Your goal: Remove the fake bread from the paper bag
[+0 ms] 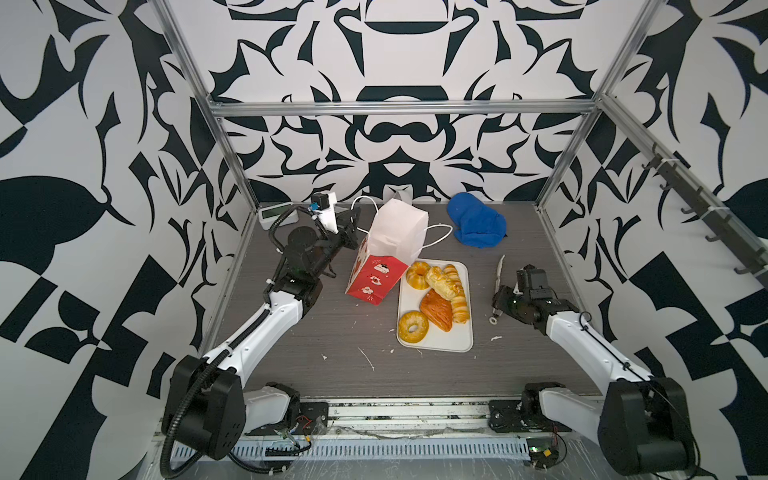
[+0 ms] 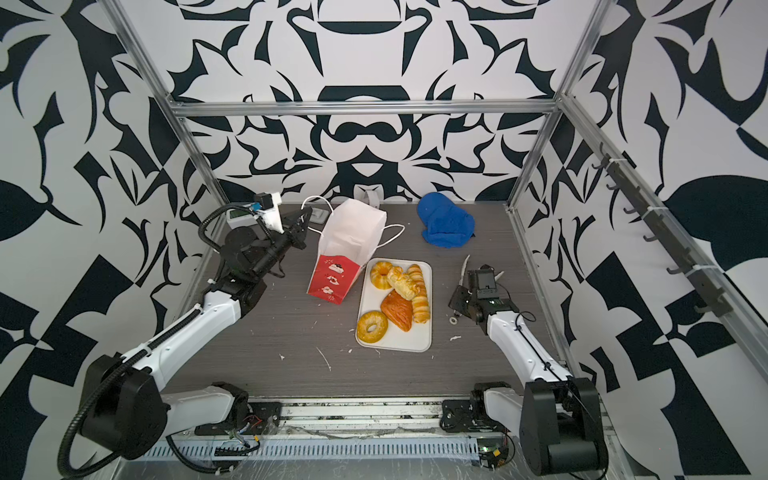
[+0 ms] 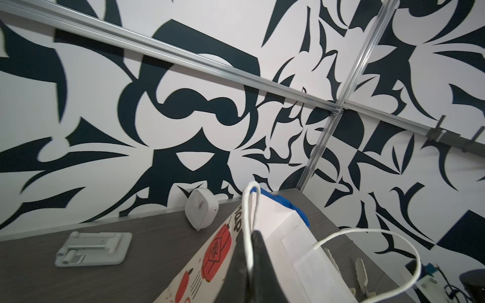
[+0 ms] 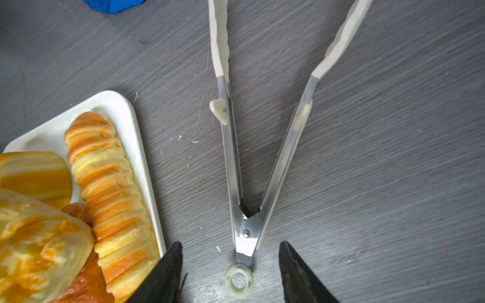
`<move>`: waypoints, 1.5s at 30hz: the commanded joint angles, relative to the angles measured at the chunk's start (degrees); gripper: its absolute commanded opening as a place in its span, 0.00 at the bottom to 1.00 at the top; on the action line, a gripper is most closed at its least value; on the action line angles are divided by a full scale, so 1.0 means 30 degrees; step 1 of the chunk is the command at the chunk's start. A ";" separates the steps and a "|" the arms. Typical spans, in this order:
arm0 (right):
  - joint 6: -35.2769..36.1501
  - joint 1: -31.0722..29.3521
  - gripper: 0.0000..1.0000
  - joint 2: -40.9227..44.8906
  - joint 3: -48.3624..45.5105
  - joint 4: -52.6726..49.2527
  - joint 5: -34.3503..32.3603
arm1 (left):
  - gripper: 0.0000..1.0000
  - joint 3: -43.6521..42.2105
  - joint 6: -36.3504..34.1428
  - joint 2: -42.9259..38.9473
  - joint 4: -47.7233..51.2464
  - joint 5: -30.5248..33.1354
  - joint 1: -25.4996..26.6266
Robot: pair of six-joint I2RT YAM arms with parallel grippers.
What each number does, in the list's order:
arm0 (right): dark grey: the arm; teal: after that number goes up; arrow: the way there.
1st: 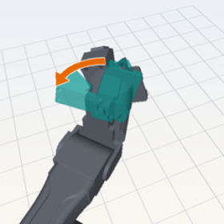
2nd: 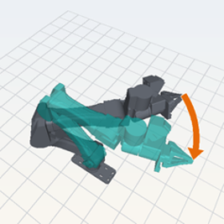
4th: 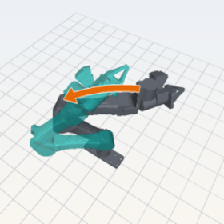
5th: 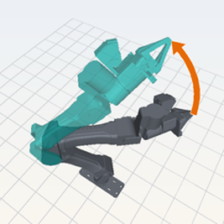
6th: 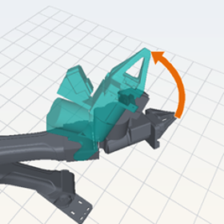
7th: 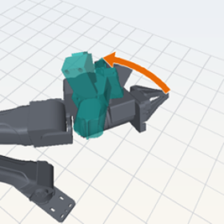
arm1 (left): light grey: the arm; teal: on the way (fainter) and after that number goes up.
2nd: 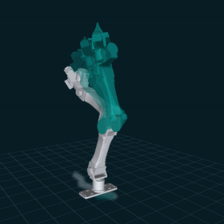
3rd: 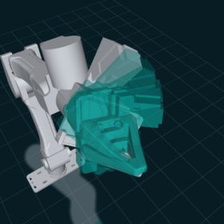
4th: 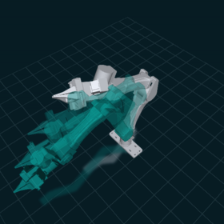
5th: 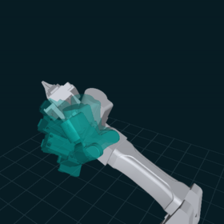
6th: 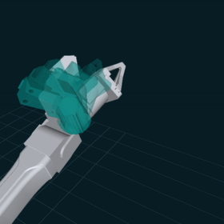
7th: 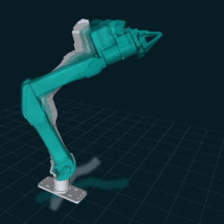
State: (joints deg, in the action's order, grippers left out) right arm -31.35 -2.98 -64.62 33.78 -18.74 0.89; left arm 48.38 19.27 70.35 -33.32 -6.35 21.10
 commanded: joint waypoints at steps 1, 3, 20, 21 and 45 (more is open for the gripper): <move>-0.0121 -0.0028 0.60 -0.0080 0.0093 0.0497 0.0244 | 0.07 -0.0434 -0.0447 -0.0846 0.0453 0.0857 -0.0318; -0.0211 -0.0009 0.60 -0.0140 0.0063 0.0527 0.0333 | 0.08 -0.0526 -0.0838 -0.1102 0.1035 0.1288 -0.0410; -0.0184 -0.0060 0.60 -0.0008 -0.0332 0.1133 0.0940 | 0.51 -0.1320 -0.2389 -0.2897 0.3182 0.3790 -0.0513; -0.0184 -0.0060 0.60 -0.0029 -0.0332 0.1175 0.0963 | 0.55 -0.1344 -0.2415 -0.3120 0.3237 0.3856 -0.0524; 0.1359 -0.0053 0.59 0.0600 -0.0166 0.1703 0.0132 | 0.95 -0.5276 -0.8295 -1.2593 0.5904 1.6156 -0.0504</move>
State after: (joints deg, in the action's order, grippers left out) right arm -29.69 -2.98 -64.16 33.12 -15.29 3.16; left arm 38.54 -1.80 31.92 -13.52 29.45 19.77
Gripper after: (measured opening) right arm 0.596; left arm 0.949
